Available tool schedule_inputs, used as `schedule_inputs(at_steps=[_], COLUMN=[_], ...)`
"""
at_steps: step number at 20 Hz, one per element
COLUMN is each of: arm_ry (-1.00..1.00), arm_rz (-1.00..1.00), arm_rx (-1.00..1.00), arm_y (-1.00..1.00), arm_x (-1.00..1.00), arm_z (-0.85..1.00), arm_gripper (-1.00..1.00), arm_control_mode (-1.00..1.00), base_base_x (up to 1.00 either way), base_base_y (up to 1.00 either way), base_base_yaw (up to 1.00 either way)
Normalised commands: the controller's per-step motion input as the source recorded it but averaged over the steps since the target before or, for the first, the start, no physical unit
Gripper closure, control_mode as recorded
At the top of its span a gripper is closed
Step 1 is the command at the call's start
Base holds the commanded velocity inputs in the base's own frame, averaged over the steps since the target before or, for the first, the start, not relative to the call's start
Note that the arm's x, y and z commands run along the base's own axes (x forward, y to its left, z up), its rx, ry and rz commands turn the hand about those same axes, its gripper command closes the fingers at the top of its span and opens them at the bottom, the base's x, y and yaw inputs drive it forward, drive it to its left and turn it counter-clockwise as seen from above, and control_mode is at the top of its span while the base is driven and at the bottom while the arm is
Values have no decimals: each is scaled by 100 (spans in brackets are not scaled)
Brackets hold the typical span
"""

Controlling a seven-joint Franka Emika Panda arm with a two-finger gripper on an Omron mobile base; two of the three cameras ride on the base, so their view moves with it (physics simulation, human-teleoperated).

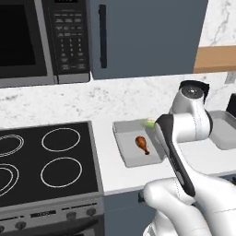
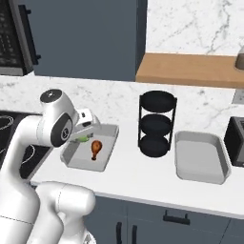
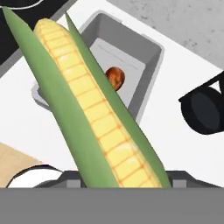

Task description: Place one corn and one chicken drumstick in each tupperware on the nearby counter, to pack two identical lunches.

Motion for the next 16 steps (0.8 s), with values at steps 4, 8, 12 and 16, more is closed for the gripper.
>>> schedule_inputs(at_steps=[4, 8, 12, 16], arm_ry=[8, 28, 24, 15], arm_rz=[0, -1, -8, -14], arm_rx=[1, 11, 0, 0], arm_y=[0, 43, 86, 53], arm_x=[50, 48, 76, 82], arm_z=[-17, -88, -76, -46], arm_gripper=[100, 100, 100, 100], arm_control_mode=[-100, -100, -100, -100], base_base_x=[50, 0, 0, 0], base_base_y=[0, 0, 0, 0], base_base_yaw=[0, 0, 0, 0])
